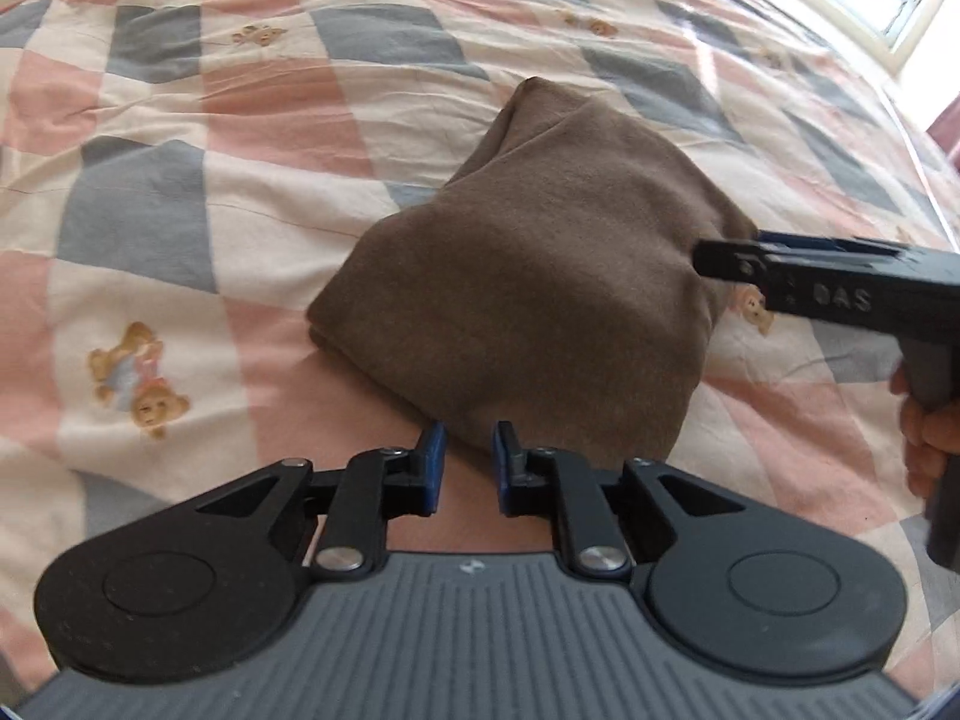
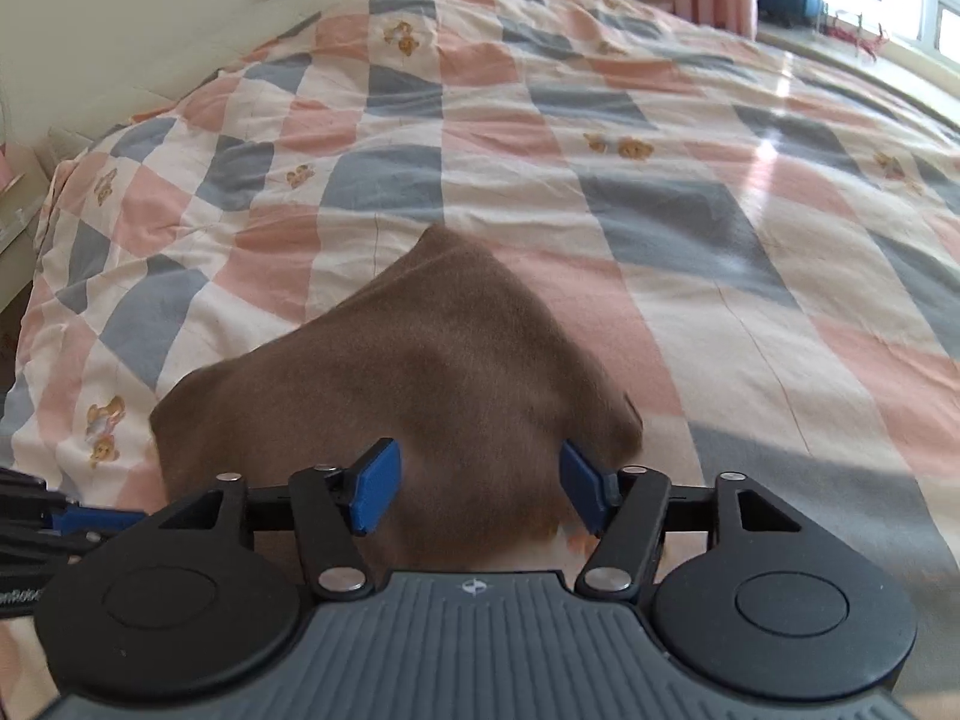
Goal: Fold clothes
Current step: 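Lower the brown shirt bundle onto the duvet and open the left gripper, then pinch the folded brown shirt with both grippers and lift it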
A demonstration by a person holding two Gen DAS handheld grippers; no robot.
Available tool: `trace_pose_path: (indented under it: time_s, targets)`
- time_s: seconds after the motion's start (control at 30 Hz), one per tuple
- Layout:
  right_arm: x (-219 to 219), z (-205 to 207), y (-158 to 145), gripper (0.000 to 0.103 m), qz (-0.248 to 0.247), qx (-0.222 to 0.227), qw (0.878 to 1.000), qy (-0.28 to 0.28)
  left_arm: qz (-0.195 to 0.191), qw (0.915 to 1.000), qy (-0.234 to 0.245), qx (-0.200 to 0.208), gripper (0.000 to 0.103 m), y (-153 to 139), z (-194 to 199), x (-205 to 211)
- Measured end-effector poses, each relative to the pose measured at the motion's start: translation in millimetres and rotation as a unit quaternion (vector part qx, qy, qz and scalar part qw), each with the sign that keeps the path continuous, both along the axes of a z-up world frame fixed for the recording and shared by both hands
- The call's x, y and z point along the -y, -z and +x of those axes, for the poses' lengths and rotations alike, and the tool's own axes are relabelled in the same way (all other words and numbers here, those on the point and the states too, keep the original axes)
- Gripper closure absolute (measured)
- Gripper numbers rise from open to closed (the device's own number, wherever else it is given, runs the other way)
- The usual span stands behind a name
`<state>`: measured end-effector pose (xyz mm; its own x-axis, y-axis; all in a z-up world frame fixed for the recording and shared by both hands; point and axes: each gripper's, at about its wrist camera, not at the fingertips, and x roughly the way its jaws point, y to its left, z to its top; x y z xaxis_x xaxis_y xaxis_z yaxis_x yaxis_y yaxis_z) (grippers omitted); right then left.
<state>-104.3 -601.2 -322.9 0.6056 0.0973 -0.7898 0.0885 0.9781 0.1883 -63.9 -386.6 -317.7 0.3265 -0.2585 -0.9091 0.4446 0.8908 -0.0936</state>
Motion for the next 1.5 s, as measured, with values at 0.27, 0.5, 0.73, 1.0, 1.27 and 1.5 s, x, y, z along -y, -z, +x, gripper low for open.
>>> trace_pose_path:
  time_s: [0.27,0.5,0.73,1.0,1.27,1.5]
  targets:
    - [-14,-41,-14,0.023,0.032,-0.057,0.998,0.021,0.034,0.9992,-0.018,-0.015,0.075,-17,-25,-5]
    - [-39,-47,-22,0.012,0.005,-0.102,0.995,0.022,0.047,0.9979,-0.032,-0.031,0.066,-15,-50,-26]
    - [-62,-42,-28,0.006,-0.031,-0.122,0.992,0.014,0.054,0.9973,-0.042,-0.028,0.056,-16,-64,-46]
    - [-73,-34,-24,0.004,-0.062,-0.138,0.989,-0.004,0.032,0.9979,-0.049,-0.026,0.046,-20,-68,-46]
    - [-69,-31,-22,0.003,-0.068,-0.135,0.988,-0.014,0.019,0.9977,-0.059,-0.028,0.041,-21,-67,-40]
    - [-47,-29,-3,0.003,-0.045,-0.143,0.988,-0.04,-0.075,0.9899,-0.096,-0.072,0.04,-15,-45,-50]
